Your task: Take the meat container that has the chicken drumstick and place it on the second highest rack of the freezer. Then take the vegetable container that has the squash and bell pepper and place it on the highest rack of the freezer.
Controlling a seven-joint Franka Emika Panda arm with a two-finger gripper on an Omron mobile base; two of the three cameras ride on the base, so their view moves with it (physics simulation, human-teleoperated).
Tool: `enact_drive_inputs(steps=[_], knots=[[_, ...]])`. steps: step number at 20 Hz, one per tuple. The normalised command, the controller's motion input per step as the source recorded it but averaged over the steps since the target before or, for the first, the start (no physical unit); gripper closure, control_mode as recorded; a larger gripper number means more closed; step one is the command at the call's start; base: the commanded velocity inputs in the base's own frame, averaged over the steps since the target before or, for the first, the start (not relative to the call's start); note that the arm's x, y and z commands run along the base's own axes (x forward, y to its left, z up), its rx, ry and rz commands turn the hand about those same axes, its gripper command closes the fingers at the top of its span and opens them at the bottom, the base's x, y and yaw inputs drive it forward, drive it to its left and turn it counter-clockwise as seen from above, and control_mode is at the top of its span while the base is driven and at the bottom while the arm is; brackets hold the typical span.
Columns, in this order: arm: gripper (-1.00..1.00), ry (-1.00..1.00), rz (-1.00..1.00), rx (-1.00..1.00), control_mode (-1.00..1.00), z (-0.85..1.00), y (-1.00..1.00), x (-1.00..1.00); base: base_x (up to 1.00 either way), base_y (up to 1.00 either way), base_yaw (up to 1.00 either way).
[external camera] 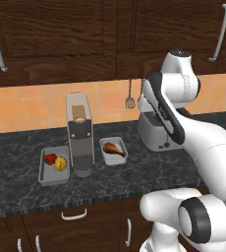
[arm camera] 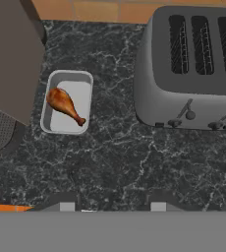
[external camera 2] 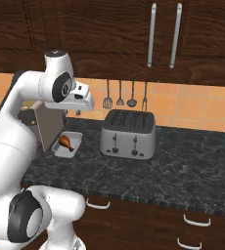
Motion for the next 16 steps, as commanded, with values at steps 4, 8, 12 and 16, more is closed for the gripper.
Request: enact_drive_inputs(steps=[4, 8, 12, 16], knots=[[-1.0, 0.0, 0.0, 0.0, -1.0, 0.0, 0.0, -0.3, 0.0, 0.0, 0.0], [-1.0, -0.14, 0.0, -0.02, -1.0, -0.2, 0.15, -0.92, 0.0, 0.0, 0.0], [-1.0, -0.13, 0.28, -0.09, -1.0, -0.65, 0.57, -0.87, 0.0, 0.0, 0.0], [-1.0, -0.04, 0.08, -0.03, -1.0, -0.39, 0.38, -0.19, 0.0, 0.0, 0.0]])
